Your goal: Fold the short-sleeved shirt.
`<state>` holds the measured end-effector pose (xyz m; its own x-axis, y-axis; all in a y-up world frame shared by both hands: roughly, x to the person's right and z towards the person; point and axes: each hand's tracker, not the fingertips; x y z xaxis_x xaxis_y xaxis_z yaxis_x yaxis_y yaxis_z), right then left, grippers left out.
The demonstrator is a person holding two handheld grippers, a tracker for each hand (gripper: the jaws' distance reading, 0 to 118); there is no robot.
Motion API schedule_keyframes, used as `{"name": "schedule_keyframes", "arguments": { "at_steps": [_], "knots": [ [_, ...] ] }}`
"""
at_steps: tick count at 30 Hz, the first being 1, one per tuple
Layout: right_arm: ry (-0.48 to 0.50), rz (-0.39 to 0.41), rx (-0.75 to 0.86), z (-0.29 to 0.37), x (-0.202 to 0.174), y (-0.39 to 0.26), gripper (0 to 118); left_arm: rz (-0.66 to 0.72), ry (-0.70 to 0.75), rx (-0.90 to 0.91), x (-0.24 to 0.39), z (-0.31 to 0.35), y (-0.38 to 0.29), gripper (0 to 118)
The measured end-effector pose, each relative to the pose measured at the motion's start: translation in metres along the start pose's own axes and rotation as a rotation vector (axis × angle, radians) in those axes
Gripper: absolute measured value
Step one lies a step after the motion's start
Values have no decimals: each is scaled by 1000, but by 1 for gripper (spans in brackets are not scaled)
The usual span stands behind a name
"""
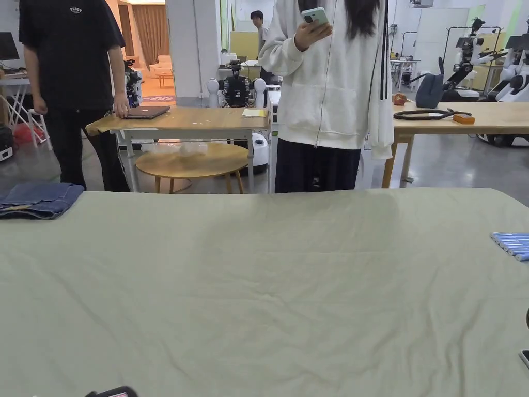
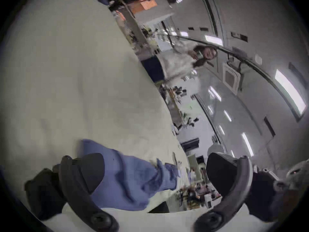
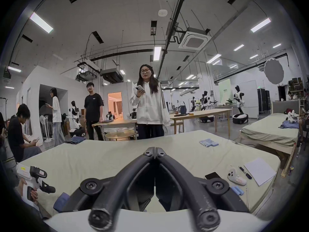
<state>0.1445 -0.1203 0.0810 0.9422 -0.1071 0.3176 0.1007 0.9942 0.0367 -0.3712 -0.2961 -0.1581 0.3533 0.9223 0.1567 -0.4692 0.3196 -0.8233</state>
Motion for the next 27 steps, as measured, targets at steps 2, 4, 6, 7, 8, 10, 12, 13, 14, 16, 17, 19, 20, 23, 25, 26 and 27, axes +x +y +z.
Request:
{"name": "schedule_keyframes", "arguments": {
  "at_steps": [2,4,6,7,8,10,12,13,14,16,17,19,20,23,25,26,27],
  "knots": [
    [11,6,-7,-3,-6,0,0,60,71,-8,-26,9,2,118],
    [17,21,-11,-4,-12,0,0,125,68,-59,-48,8,-4,118],
    [22,35,-12,-5,-17,1,0,222,47,-97,-67,-2,-13,118],
    [27,41,-13,-6,-20,1,0,212,-35,-61,-59,-5,-22,116],
    [30,47,-14,-7,-23,2,0,202,-90,-59,-54,-13,-25,116],
    [35,53,-16,-8,-27,2,0,217,-84,-148,-50,-37,-28,109],
    [42,58,-16,-8,-32,4,0,167,28,-170,-46,-56,-35,67],
    [45,64,-14,-7,-35,4,0,122,111,-180,-43,-66,-40,37],
    [49,74,-11,-6,-38,6,0,98,185,-187,-47,-72,-39,19],
    [48,103,-6,-4,-41,9,0,148,133,-165,-53,-67,-35,18],
    [45,116,0,-2,-41,10,0,198,89,-166,-54,-64,-33,17],
    [43,124,4,-2,-40,12,0,224,104,-171,-54,-53,-26,15],
    [43,122,4,-2,-40,13,0,198,149,-166,-51,-46,-22,13],
    [36,112,7,-3,-37,14,0,164,182,-97,-46,-14,-10,11],
    [37,95,7,-4,-35,13,0,219,162,-33,-49,13,4,11],
    [40,86,4,-4,-34,12,0,206,206,8,-48,27,11,11],
    [41,82,2,-5,-34,11,0,176,259,30,-46,38,16,10]
  ]
}}
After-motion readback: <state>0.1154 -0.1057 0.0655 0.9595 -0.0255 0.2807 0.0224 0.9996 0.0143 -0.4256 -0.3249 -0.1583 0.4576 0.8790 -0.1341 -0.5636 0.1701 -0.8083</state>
